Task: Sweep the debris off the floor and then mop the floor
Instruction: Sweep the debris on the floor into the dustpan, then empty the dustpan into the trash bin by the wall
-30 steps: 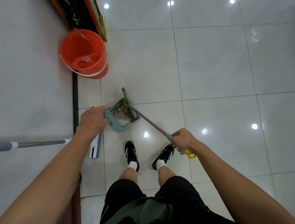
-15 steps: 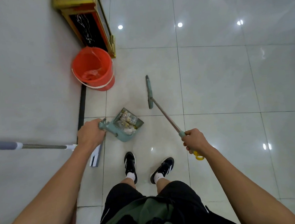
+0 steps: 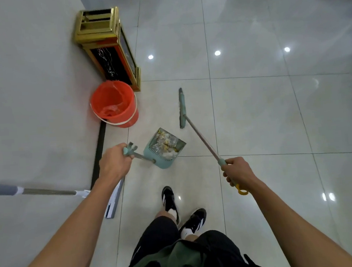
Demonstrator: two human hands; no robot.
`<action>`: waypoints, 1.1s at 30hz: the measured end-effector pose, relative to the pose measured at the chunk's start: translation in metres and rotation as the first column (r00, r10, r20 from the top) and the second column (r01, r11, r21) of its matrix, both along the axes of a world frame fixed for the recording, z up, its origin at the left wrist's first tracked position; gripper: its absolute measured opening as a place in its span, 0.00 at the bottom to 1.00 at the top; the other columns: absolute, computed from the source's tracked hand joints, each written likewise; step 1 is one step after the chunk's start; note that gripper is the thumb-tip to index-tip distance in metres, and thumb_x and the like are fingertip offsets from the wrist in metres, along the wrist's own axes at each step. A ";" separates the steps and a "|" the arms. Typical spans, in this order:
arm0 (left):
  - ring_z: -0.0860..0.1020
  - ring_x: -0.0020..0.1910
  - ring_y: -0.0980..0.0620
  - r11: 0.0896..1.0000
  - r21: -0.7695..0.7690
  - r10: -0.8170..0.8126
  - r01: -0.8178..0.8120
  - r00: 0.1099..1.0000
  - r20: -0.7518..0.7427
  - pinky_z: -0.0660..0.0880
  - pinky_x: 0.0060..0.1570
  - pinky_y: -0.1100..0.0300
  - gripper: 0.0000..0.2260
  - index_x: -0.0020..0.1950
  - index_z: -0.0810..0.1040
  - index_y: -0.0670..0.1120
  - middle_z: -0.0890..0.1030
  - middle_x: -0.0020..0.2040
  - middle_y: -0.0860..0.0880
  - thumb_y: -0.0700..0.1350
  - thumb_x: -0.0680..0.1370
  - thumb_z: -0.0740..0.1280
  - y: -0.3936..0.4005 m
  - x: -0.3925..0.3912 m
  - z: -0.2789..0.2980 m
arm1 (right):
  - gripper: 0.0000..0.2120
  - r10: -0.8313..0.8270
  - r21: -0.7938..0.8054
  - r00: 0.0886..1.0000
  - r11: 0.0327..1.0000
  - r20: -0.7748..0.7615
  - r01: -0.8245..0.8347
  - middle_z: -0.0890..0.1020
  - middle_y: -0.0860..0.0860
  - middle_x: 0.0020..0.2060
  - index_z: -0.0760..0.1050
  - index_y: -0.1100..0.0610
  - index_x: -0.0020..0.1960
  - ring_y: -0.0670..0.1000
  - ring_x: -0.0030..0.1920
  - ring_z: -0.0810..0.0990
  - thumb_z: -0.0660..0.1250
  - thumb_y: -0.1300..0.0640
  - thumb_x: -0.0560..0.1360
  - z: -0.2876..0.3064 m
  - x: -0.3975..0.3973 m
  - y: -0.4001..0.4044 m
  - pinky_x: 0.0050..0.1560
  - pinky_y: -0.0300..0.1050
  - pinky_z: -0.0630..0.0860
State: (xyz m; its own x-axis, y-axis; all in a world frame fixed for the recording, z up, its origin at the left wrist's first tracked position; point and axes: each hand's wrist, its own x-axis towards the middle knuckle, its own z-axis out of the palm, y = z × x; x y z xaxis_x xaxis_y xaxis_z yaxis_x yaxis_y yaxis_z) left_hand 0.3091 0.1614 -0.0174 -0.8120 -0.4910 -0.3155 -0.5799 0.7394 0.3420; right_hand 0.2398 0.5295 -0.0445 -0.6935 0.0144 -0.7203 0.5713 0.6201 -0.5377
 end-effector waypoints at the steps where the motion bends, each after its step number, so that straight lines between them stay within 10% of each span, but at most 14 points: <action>1: 0.80 0.40 0.45 1.000 0.006 0.006 -0.006 1.000 -0.009 0.78 0.39 0.54 0.03 0.43 0.80 0.53 0.81 0.36 0.51 0.50 0.76 0.71 0.000 -0.007 0.000 | 0.05 -0.001 0.000 1.000 1.000 -0.005 0.001 0.81 0.59 0.37 0.79 0.58 0.49 0.52 0.30 0.78 0.65 0.58 0.80 0.001 -0.007 0.000 0.31 0.46 0.79; 17: 0.83 0.38 0.49 0.937 0.319 0.178 -0.144 0.981 -0.079 0.82 0.44 0.48 0.11 0.54 0.84 0.56 0.83 0.35 0.54 0.51 0.72 0.72 -0.017 -0.127 -0.010 | 0.14 -0.044 0.033 0.999 0.999 0.005 0.044 0.80 0.59 0.35 0.80 0.64 0.47 0.53 0.29 0.76 0.66 0.53 0.81 0.011 -0.141 -0.018 0.30 0.44 0.76; 22: 0.83 0.47 0.42 0.851 0.423 0.357 -0.311 0.933 -0.034 0.81 0.45 0.44 0.27 0.62 0.81 0.54 0.85 0.47 0.47 0.66 0.67 0.72 -0.017 -0.150 -0.017 | 0.15 -0.040 0.020 0.999 0.999 0.007 0.040 0.79 0.59 0.33 0.80 0.66 0.47 0.52 0.28 0.74 0.67 0.53 0.81 0.011 -0.174 -0.020 0.28 0.43 0.75; 33: 0.80 0.40 0.48 0.861 0.285 0.453 -0.421 0.890 -0.053 0.79 0.45 0.51 0.08 0.43 0.83 0.57 0.82 0.37 0.53 0.59 0.74 0.69 0.049 -0.186 0.005 | 0.12 0.158 0.029 0.987 0.987 0.031 -0.159 0.79 0.59 0.33 0.80 0.67 0.46 0.53 0.28 0.75 0.66 0.58 0.81 0.013 -0.276 0.000 0.25 0.40 0.74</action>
State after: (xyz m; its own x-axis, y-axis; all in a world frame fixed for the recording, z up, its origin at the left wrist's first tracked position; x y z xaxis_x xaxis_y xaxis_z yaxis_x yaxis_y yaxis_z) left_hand 0.1231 0.2103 -0.0124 -0.5711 -0.7176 -0.3987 -0.7675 0.2945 0.5694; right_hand -0.0362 0.5300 -0.0317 -0.6683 -0.0709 -0.7405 0.4792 0.7204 -0.5014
